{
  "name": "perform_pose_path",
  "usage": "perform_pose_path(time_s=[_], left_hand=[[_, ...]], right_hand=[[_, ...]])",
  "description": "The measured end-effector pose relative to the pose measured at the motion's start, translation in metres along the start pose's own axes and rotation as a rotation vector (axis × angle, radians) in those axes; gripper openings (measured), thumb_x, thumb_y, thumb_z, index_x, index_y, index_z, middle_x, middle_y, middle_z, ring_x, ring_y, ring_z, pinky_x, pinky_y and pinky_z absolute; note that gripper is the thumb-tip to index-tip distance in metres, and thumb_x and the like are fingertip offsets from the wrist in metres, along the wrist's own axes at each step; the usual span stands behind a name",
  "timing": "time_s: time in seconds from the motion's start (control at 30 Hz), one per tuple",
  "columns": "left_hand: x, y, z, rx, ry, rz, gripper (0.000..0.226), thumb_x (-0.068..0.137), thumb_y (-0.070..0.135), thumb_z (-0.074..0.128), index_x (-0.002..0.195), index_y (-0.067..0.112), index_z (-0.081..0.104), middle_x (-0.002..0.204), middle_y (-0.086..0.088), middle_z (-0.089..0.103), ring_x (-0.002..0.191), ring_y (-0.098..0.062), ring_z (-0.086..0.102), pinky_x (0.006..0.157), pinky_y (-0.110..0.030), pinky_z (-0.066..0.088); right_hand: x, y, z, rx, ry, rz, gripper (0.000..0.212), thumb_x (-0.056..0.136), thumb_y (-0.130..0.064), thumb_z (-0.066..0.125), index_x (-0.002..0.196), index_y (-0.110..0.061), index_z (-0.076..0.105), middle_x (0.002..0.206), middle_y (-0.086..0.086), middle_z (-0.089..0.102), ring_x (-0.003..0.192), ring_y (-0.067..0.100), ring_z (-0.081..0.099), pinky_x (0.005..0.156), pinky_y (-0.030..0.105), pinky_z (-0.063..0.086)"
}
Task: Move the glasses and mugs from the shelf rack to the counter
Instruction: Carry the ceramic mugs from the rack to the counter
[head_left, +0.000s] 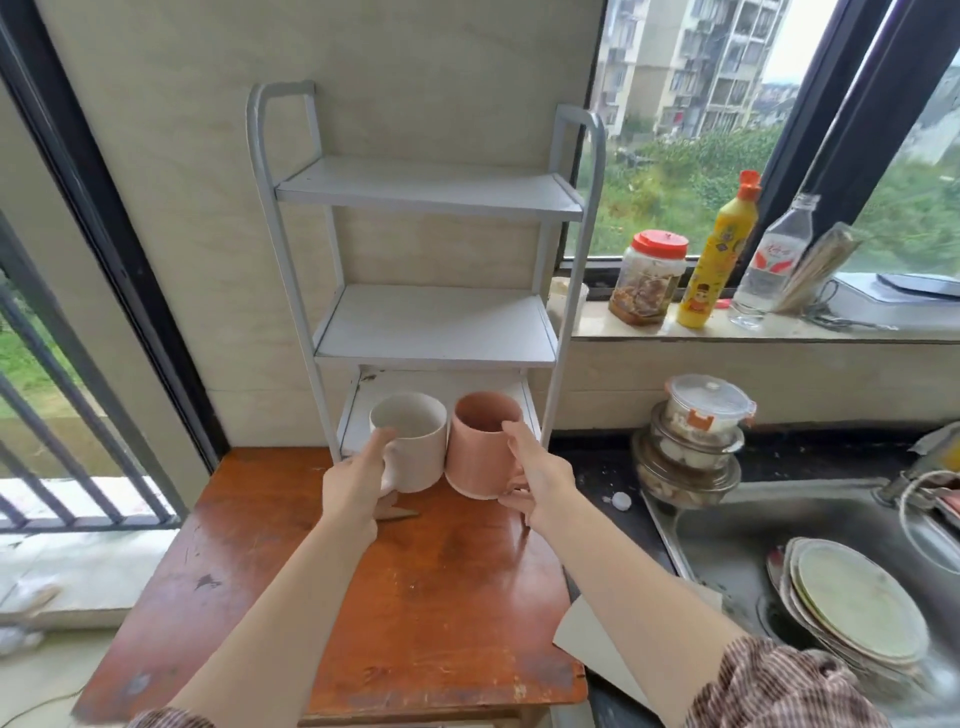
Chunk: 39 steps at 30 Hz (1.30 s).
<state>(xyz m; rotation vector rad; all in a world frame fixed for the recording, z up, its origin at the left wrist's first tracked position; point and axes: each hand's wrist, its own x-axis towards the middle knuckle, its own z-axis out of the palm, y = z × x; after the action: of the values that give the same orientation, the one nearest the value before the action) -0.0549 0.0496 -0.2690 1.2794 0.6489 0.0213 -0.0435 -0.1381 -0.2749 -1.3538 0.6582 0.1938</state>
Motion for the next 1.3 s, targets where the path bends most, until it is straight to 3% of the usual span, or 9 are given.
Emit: perform_pose_path(time_s=[0.17,0.37,0.43,0.53,0.63,0.77,0.93,1.1,1.3], left_hand=[[-0.036,-0.025,-0.005,0.029,-0.117,-0.030,0.041,0.073,0.034,0.075,0.101,0.006,0.065,0.101,-0.012,0.064,0.082,-0.024,0.065,0.072,-0.038,0.056],[-0.112,-0.079,0.045,0.123,-0.302,-0.059,0.027,0.081,0.033,0.066,0.099,0.012,0.063,0.108,-0.010,0.063,0.099,-0.032,0.064,0.094,-0.049,0.052],[-0.148,-0.104,0.071,0.167,-0.359,-0.061,0.027,0.083,0.034,0.063,0.099,0.012,0.060,0.100,-0.006,0.062,0.097,-0.031,0.064,0.093,-0.048,0.052],[-0.204,-0.143,0.109,0.208,-0.472,-0.138,0.051,0.072,0.043,0.067,0.109,0.010,0.057,0.099,-0.007,0.063,0.087,-0.030,0.069,0.088,-0.045,0.055],[-0.260,-0.183,0.148,0.216,-0.597,-0.206,0.049,0.071,0.040,0.066,0.107,0.008,0.058,0.087,-0.005,0.062,0.048,-0.014,0.052,0.053,-0.026,0.053],[-0.338,-0.236,0.205,0.298,-0.707,-0.230,0.039,0.080,0.035,0.063,0.110,0.011,0.055,0.092,-0.010,0.062,0.065,-0.022,0.063,0.055,-0.028,0.050],[-0.438,-0.293,0.274,0.349,-0.884,-0.253,0.034,0.079,0.033,0.064,0.108,0.019,0.056,0.117,-0.006,0.060,0.106,-0.032,0.063,0.084,-0.041,0.054],[-0.529,-0.338,0.340,0.430,-1.080,-0.404,0.056,0.064,0.035,0.075,0.113,0.013,0.060,0.121,-0.013,0.062,0.107,-0.032,0.064,0.085,-0.040,0.054],[-0.636,-0.400,0.414,0.574,-1.296,-0.379,0.037,0.073,0.034,0.070,0.107,0.020,0.063,0.112,-0.007,0.064,0.102,-0.032,0.065,0.091,-0.044,0.054]], right_hand=[[-0.024,0.015,-0.065,-0.003,-0.043,0.008,0.052,0.068,-0.047,0.079,0.105,-0.013,0.067,0.101,0.008,0.064,0.085,0.026,0.065,0.075,0.043,0.060],[-0.060,0.042,-0.187,0.025,0.004,0.000,0.073,0.053,-0.053,0.081,0.111,-0.010,0.069,0.104,0.012,0.068,0.087,0.029,0.067,0.076,0.042,0.060],[-0.079,0.053,-0.237,0.027,0.047,0.000,0.081,0.046,-0.055,0.080,0.111,-0.008,0.070,0.087,0.008,0.064,0.076,0.027,0.064,0.073,0.039,0.059],[-0.116,0.071,-0.315,0.044,0.111,-0.006,0.072,0.054,-0.051,0.079,0.109,-0.005,0.069,0.077,0.007,0.058,0.065,0.023,0.058,0.066,0.035,0.055],[-0.159,0.092,-0.392,0.076,0.199,-0.025,0.054,0.068,-0.044,0.077,0.111,-0.011,0.067,0.107,0.008,0.071,0.086,0.026,0.066,0.076,0.040,0.059],[-0.220,0.119,-0.492,0.145,0.341,-0.032,0.045,0.075,-0.043,0.074,0.107,-0.014,0.064,0.117,0.008,0.068,0.103,0.035,0.064,0.081,0.045,0.057],[-0.292,0.146,-0.605,0.229,0.517,-0.030,0.062,0.068,-0.050,0.075,0.118,-0.015,0.063,0.118,0.006,0.065,0.099,0.031,0.062,0.081,0.044,0.057],[-0.358,0.171,-0.700,0.355,0.709,-0.062,0.049,0.073,-0.044,0.073,0.114,-0.019,0.063,0.116,0.001,0.064,0.097,0.025,0.057,0.080,0.044,0.056],[-0.411,0.200,-0.807,0.489,0.891,-0.071,0.027,0.074,-0.043,0.074,0.091,-0.025,0.062,0.100,-0.014,0.067,0.098,0.027,0.057,0.086,0.049,0.052]])
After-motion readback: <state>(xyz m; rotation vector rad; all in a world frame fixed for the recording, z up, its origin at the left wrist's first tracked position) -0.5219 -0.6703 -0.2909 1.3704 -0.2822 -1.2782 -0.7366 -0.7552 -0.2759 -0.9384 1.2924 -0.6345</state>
